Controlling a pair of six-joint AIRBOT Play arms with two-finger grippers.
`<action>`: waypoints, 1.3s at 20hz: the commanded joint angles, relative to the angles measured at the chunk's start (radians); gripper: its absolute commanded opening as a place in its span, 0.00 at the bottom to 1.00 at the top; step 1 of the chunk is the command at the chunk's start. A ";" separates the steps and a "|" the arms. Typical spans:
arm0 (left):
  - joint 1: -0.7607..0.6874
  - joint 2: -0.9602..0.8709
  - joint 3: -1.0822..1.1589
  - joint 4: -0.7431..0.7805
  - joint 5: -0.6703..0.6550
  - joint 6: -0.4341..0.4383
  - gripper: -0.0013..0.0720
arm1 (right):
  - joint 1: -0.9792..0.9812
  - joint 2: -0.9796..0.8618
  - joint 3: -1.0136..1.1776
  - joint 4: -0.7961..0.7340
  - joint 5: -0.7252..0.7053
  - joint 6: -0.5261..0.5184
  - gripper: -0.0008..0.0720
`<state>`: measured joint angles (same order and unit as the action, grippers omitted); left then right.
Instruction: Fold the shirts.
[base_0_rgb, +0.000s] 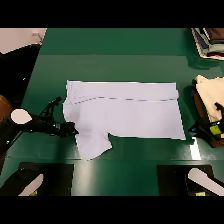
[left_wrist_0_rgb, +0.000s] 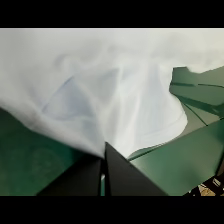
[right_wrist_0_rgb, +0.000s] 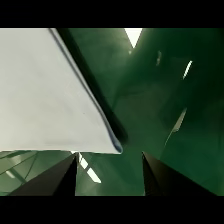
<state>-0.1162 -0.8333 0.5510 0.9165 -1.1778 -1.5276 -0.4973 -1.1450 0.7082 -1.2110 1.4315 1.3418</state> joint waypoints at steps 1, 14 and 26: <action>0.000 0.001 0.005 0.002 0.007 0.000 0.05 | 0.000 0.002 -0.085 0.044 -0.065 -0.027 0.61; 0.000 0.002 0.048 0.170 -0.200 -0.002 0.05 | 0.270 0.028 -0.053 0.042 0.008 -0.043 0.04; 0.000 -0.005 0.302 0.299 -0.006 -0.046 0.05 | 0.339 0.148 0.218 -0.013 0.017 -0.023 0.03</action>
<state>-0.1169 -0.7597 0.7704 1.1419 -1.3186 -1.5852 -0.1848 -0.9291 0.8333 -1.2465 1.5002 1.3167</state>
